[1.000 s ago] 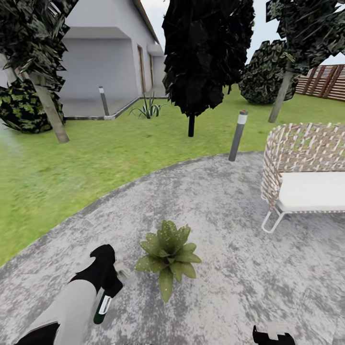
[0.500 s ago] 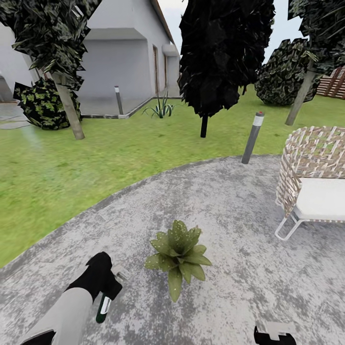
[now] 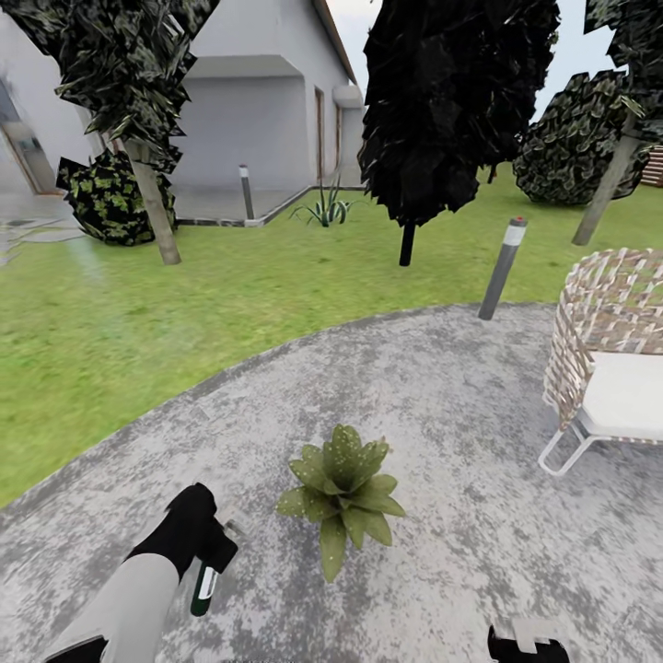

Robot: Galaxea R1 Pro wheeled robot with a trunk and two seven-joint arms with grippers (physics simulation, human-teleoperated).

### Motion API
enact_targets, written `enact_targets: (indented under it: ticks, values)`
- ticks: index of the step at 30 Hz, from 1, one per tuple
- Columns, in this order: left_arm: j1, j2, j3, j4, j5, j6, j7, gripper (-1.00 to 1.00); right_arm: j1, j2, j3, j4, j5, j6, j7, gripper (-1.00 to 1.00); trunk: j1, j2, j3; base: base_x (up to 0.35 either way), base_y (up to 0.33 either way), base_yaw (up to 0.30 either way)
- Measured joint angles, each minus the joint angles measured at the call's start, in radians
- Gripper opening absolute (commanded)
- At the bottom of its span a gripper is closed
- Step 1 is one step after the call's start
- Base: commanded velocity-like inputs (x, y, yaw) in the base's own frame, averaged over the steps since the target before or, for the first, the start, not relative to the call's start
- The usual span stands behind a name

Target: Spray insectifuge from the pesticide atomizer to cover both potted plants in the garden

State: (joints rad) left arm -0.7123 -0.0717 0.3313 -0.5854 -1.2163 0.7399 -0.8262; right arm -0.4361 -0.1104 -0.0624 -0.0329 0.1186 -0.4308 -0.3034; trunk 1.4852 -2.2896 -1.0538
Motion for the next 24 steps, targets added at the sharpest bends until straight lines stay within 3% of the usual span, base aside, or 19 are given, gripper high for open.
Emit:
enact_targets:
  ticks: [24]
  values:
    - [0.0,-0.008,-0.002,-0.001,0.001,0.001,0.019,-1.0,0.0,0.0,0.0,0.0,0.0,0.0,0.0,1.0,0.0,0.0,0.0,0.0,-0.272,0.278]
